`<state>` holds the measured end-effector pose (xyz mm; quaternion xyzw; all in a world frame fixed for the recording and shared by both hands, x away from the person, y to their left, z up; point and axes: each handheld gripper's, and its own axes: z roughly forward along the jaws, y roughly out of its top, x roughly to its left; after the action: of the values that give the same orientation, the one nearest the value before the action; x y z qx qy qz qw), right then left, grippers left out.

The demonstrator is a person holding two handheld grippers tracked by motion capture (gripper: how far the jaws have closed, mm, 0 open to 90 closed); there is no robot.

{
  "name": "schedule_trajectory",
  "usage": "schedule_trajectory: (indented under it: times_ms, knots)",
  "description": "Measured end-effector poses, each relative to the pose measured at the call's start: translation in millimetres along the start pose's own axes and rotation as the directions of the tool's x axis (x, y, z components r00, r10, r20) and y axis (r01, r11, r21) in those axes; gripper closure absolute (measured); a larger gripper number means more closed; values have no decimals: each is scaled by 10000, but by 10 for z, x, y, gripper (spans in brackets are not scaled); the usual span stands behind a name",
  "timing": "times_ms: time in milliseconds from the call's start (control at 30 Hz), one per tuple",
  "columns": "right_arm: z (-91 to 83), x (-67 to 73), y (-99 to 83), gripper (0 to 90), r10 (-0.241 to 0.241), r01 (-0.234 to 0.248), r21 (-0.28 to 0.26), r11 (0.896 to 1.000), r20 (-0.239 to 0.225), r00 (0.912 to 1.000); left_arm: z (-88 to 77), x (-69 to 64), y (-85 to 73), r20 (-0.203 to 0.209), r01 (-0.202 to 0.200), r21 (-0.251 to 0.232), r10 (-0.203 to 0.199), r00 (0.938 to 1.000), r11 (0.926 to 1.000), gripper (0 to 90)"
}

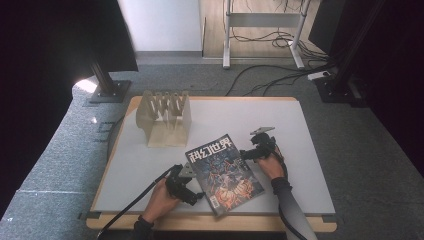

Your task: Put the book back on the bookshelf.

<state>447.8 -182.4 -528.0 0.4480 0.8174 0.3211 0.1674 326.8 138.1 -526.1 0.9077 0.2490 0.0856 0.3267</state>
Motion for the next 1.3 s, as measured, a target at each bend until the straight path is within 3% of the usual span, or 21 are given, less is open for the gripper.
schedule_trajectory:
  times_ms: [33,100,167,333,433,600,733,833,867,967,1100,1300]
  knots:
    - [-34,1,-5,7,-17,17,-33,10000,-47,10000,-2,73,-14,-328,206,-81,-208,9992,9998,0]
    - [-74,2,-9,7,-65,65,-93,9999,-93,9999,3,115,-18,-359,381,-92,-384,9986,9992,0]
    - [-201,41,-20,2,33,-43,-188,9998,-525,9986,17,168,-17,-549,555,-244,-568,9969,9982,0]
    - [-326,151,-39,45,-330,306,-249,9992,-1042,9940,24,205,-9,-453,618,-278,-630,9970,9977,0]
    - [-308,260,-54,112,-331,310,-162,9994,-1518,9879,25,202,-10,-472,606,-277,-619,9970,9978,0]
    - [-208,371,-59,130,-519,527,-4,9986,-1814,9820,26,199,-12,-487,607,-291,-621,9969,9977,0]
    - [-97,454,-33,156,-338,350,19,9994,-2028,9786,26,200,-14,-480,588,-285,-601,9970,9979,0]
    - [-89,499,-5,258,-140,151,34,9999,-2142,9767,26,200,-14,-480,590,-288,-604,9970,9978,0]
    - [-102,526,8,289,324,-295,171,9994,-2118,9768,26,200,-14,-477,592,-287,-605,9970,9978,0]
    - [-133,516,0,344,591,-543,294,9981,-2003,9780,26,201,-15,-475,592,-285,-606,9970,9978,0]
    - [-212,479,-57,387,904,-817,488,9955,-2153,9724,28,201,-15,-468,614,-301,-628,9969,9977,0]
    - [-324,464,-100,411,1004,-905,520,9945,-2398,9656,28,202,-14,-467,613,-299,-626,9969,9977,0]
